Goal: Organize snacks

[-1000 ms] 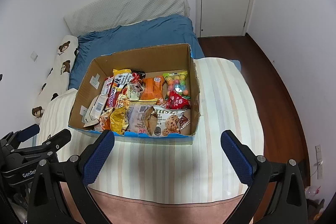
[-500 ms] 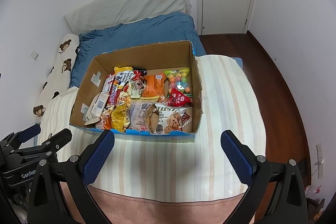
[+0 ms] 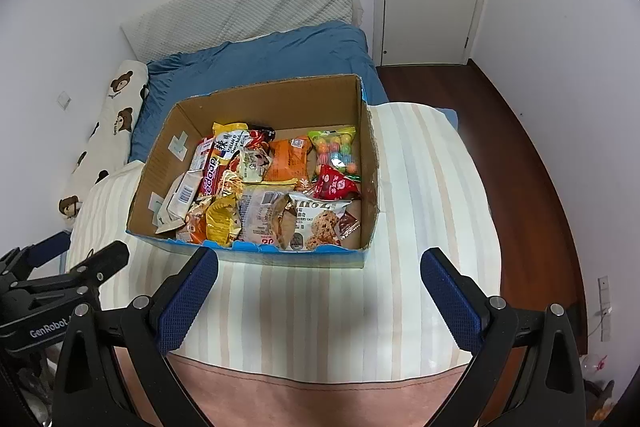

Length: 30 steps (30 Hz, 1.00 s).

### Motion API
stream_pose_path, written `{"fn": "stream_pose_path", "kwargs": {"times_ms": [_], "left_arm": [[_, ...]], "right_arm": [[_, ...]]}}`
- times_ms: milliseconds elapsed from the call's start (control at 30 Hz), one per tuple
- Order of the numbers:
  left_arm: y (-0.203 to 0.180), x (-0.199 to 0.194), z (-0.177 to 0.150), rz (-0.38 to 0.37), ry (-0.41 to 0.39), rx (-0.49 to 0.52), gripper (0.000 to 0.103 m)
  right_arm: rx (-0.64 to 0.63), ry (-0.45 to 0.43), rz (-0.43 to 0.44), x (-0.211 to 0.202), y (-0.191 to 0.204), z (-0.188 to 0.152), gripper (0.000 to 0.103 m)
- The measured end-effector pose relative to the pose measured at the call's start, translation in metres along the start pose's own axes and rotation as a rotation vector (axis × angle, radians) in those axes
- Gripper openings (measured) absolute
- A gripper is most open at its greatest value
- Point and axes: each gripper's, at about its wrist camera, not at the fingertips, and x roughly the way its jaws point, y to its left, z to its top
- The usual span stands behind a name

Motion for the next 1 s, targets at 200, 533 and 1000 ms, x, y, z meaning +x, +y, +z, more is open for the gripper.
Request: {"fn": "stream_pose_path", "kwargs": {"times_ms": [200,533,1000], "left_arm": [[-0.001,-0.004,0.002,-0.003,-0.009,-0.001,0.103],[-0.002,-0.008,0.003,-0.001,-0.016,0.001,0.103],[-0.001,-0.011,0.002,0.000,-0.016,0.002,0.103]], "right_arm": [[-0.002,0.001,-0.001,0.000,-0.002,0.000,0.103],[-0.002,-0.001,0.003,-0.002,-0.001,0.000,0.103],[-0.004,0.002,0.003,-0.003,-0.002,0.000,0.103]]}}
